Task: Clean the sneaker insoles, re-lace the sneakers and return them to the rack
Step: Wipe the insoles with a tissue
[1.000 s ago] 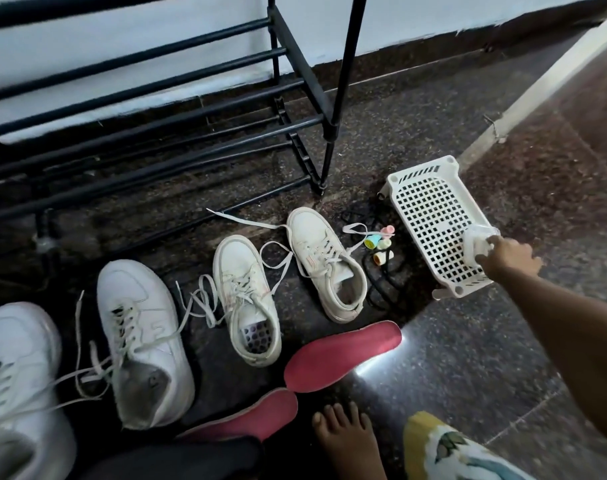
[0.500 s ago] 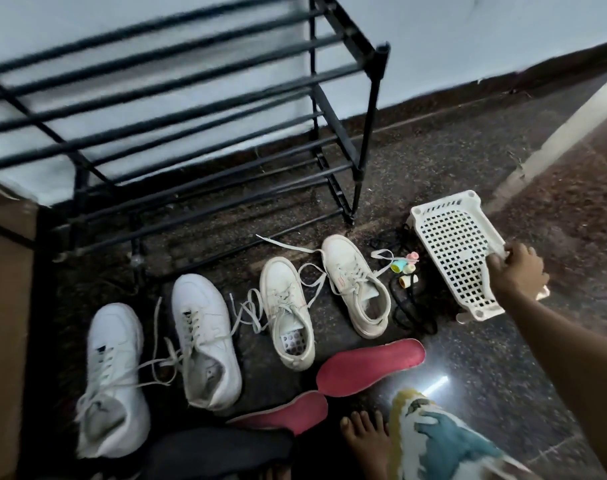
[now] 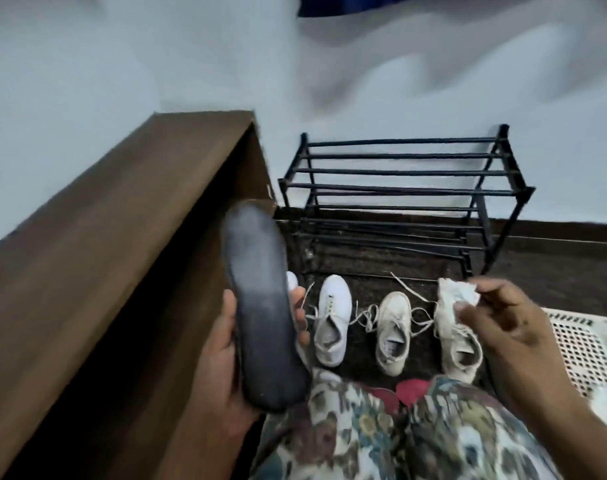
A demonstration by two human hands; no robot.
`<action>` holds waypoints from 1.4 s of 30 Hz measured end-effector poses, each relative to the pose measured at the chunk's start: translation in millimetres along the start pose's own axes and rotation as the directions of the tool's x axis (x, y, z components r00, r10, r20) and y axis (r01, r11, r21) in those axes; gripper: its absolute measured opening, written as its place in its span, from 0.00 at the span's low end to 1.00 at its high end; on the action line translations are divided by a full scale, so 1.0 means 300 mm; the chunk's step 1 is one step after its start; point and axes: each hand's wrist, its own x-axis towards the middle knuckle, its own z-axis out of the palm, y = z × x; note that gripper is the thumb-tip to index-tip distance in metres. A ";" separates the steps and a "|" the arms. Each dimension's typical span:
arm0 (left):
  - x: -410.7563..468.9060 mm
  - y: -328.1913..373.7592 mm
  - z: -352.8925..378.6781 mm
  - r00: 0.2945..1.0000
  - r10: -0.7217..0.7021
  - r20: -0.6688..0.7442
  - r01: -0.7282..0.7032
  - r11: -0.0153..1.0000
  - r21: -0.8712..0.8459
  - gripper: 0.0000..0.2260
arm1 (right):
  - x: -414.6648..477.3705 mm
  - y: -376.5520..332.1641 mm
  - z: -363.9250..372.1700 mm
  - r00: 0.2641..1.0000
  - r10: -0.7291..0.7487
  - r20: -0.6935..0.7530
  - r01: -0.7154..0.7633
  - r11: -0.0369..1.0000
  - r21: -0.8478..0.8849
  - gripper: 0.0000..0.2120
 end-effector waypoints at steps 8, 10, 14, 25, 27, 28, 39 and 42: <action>-0.336 -0.159 -0.066 0.913 -0.279 0.298 0.359 0.896 -0.260 0.29 | -0.457 -0.249 0.243 0.841 -0.402 0.364 0.461 0.883 -0.090 0.07; -0.348 -0.143 -0.086 0.920 -0.295 0.257 0.341 0.926 -0.159 0.31 | -0.502 -0.228 0.274 0.822 -0.435 0.369 0.541 0.798 -0.265 0.08; -0.328 -0.182 -0.131 0.870 -0.311 0.383 0.395 0.904 -0.163 0.35 | -0.531 -0.204 0.310 0.799 -0.419 0.430 0.598 0.626 -0.501 0.09; -0.271 -0.195 -0.148 0.772 -0.299 0.562 0.443 0.886 -0.138 0.33 | -0.623 -0.223 0.302 0.666 -0.542 0.512 0.745 0.457 -0.485 0.06; -0.281 -0.175 -0.124 0.769 -0.269 0.579 0.460 0.863 -0.210 0.33 | -0.581 -0.239 0.300 0.687 -0.466 0.558 0.726 0.454 -0.516 0.07; -0.289 -0.174 -0.110 0.784 -0.256 0.565 0.452 0.860 -0.238 0.32 | -0.550 -0.247 0.302 0.706 -0.426 0.565 0.708 0.441 -0.551 0.08; -0.272 -0.191 -0.126 0.764 -0.154 0.627 0.344 0.919 -0.193 0.26 | -0.226 -0.260 0.340 0.867 -0.433 0.245 0.462 0.517 -0.721 0.08; -0.249 -0.154 -0.085 0.759 -0.162 0.630 0.380 0.897 -0.227 0.25 | -0.314 -0.250 0.320 0.827 -0.414 0.380 0.559 0.536 -0.633 0.09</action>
